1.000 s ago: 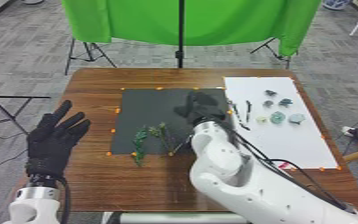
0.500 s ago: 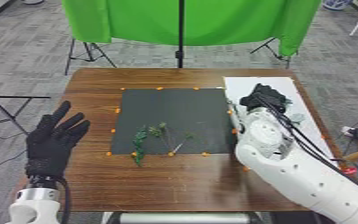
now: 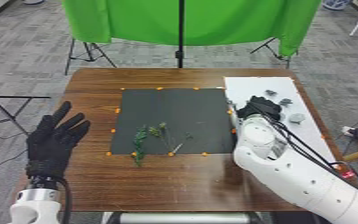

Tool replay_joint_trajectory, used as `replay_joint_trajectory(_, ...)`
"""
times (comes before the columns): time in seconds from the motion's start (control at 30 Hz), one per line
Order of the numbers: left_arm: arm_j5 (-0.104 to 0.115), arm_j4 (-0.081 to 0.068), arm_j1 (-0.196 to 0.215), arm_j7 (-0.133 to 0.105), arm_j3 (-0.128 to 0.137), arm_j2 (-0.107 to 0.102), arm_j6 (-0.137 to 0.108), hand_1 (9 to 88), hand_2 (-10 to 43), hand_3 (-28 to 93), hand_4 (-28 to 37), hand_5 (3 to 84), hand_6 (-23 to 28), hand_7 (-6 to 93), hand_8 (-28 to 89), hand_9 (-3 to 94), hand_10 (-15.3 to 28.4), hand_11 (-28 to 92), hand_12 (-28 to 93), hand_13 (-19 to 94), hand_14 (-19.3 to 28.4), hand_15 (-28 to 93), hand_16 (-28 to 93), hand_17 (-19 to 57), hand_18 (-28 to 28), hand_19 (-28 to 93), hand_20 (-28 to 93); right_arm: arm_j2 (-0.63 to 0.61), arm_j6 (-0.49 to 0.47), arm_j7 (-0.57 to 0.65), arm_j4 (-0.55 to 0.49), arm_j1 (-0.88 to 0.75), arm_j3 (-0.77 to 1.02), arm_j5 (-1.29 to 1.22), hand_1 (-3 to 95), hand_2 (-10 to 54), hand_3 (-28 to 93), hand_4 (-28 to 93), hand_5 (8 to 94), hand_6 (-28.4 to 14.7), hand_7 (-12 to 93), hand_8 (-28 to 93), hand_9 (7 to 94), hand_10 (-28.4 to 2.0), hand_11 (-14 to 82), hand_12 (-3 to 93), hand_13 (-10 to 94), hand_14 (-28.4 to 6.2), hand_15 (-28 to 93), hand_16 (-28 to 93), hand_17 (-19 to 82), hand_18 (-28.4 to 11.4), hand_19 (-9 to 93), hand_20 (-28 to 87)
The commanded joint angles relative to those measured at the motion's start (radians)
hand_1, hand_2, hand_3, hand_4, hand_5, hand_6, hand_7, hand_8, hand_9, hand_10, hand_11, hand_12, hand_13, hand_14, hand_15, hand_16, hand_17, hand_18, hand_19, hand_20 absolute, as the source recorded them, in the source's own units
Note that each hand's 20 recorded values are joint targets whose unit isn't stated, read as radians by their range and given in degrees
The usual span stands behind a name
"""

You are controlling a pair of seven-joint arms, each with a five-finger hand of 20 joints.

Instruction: Arrange flowers

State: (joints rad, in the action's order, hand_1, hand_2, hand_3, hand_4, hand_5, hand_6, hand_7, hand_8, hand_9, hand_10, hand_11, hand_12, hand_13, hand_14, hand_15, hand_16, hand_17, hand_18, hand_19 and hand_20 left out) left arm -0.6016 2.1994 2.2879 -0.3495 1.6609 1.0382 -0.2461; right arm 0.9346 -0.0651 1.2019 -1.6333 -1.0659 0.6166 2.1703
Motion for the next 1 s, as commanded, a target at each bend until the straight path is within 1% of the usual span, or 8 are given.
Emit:
replay_joint_trajectory(0.03, 0.005, 0.000, 0.012, 0.007, -0.007, -0.005, -0.004, 17.5, 12.7, 73, -28.3, 35.1, 7.3, 11.2, -10, 34.9, 20.7, 24, 11, 24, 28.4, 52, -9, -9.6, 28.0, 57, 10, 0.065, -0.124, 0.020, 0.008, 0.000, -0.011, -0.042, 30.5, -4.6, 70, -25, 62.5, -10.5, 8, -10, 73.7, -18.6, 39.7, 18.3, 68, -15.3, 80, 16, 28, -28.4, 92, 37)
replay_joint_trajectory(0.17, -0.002, -0.001, 0.006, 0.019, -0.005, 0.003, 0.000, 17.6, 12.7, 73, -28.3, 35.2, 7.3, 11.2, -10, 35.0, 20.8, 24, 11, 24, 28.4, 52, -9, -9.6, 28.1, 57, 10, 0.086, -0.177, 0.026, 0.023, -0.001, -0.031, -0.055, 30.6, -5.5, 70, -25, 61.2, -10.3, 7, -10, 73.0, -18.9, 46.0, 20.1, 69, -15.5, 84, 18, 29, -28.4, 93, 39)
replay_joint_trajectory(0.3, -0.004, -0.001, 0.006, 0.025, -0.003, 0.003, 0.002, 17.7, 12.7, 73, -28.3, 35.2, 7.4, 11.2, -10, 35.0, 20.8, 24, 11, 24, 28.4, 52, -9, -9.6, 28.1, 57, 10, 0.088, -0.179, 0.011, 0.035, 0.001, -0.082, -0.013, 34.3, -8.3, 69, -25, 64.0, -7.4, 9, -10, 74.0, -18.7, 49.6, 20.6, 70, -15.5, 85, 18, 29, -28.4, 92, 41)
replay_joint_trajectory(0.4, -0.006, 0.000, 0.008, 0.030, -0.001, 0.007, 0.003, 17.7, 12.7, 73, -28.3, 35.3, 7.4, 11.1, -10, 35.0, 20.8, 24, 11, 24, 28.4, 52, -9, -9.6, 28.0, 57, 10, 0.084, -0.130, -0.010, 0.038, -0.007, -0.116, 0.036, 40.8, -9.3, 71, -27, 72.2, -3.9, 11, -11, 77.2, -16.3, 49.9, 20.5, 71, -14.2, 84, 18, 30, -28.4, 93, 40)
replay_joint_trajectory(0.5, -0.009, 0.001, 0.012, 0.035, 0.001, 0.012, 0.004, 17.6, 12.7, 74, -28.3, 35.3, 7.4, 11.1, -10, 35.0, 20.8, 24, 11, 24, 28.4, 52, -9, -9.6, 28.0, 57, 9, 0.079, -0.107, -0.025, 0.027, -0.021, -0.125, 0.062, 51.8, -9.5, 66, -28, 86.4, -1.5, 13, 1, 83.6, -12.8, 48.2, 21.2, 74, -12.1, 82, 19, 32, -27.9, 93, 39)
replay_joint_trajectory(0.6, -0.017, 0.002, 0.013, 0.050, 0.008, 0.022, 0.009, 17.7, 12.7, 73, -28.3, 35.3, 7.4, 11.1, -10, 35.0, 20.8, 24, 11, 24, 28.4, 52, -9, -9.7, 28.1, 57, 9, 0.069, -0.062, -0.041, 0.026, -0.028, -0.140, 0.099, 55.4, -9.5, 65, -28, 90.1, -0.8, 15, 3, 87.1, -11.1, 47.5, 21.1, 76, -10.8, 82, 20, 34, -26.8, 93, 40)
replay_joint_trajectory(0.83, 0.000, 0.002, 0.015, 0.021, -0.005, 0.001, -0.003, 17.7, 12.7, 73, -28.3, 35.3, 7.4, 11.1, -10, 35.0, 20.7, 24, 11, 24, 28.4, 52, -9, -9.6, 28.0, 57, 9, 0.042, 0.054, -0.059, 0.047, 0.001, -0.178, 0.170, 56.1, -9.5, 67, -28, 91.4, -2.3, 17, 5, 88.5, -10.8, 47.3, 21.7, 78, -8.8, 81, 21, 35, -25.5, 93, 44)
replay_joint_trajectory(1.0, 0.005, 0.004, 0.024, 0.005, -0.004, -0.002, -0.010, 17.7, 12.8, 73, -28.3, 35.3, 7.4, 11.1, -10, 35.0, 20.7, 24, 11, 24, 28.4, 52, -9, -9.6, 28.0, 57, 9, 0.011, 0.145, -0.050, 0.025, 0.009, -0.165, 0.194, 55.5, -9.5, 70, -28, 91.7, -2.5, 17, 7, 89.1, -10.7, 47.9, 22.0, 79, -8.5, 81, 21, 36, -25.2, 93, 46)
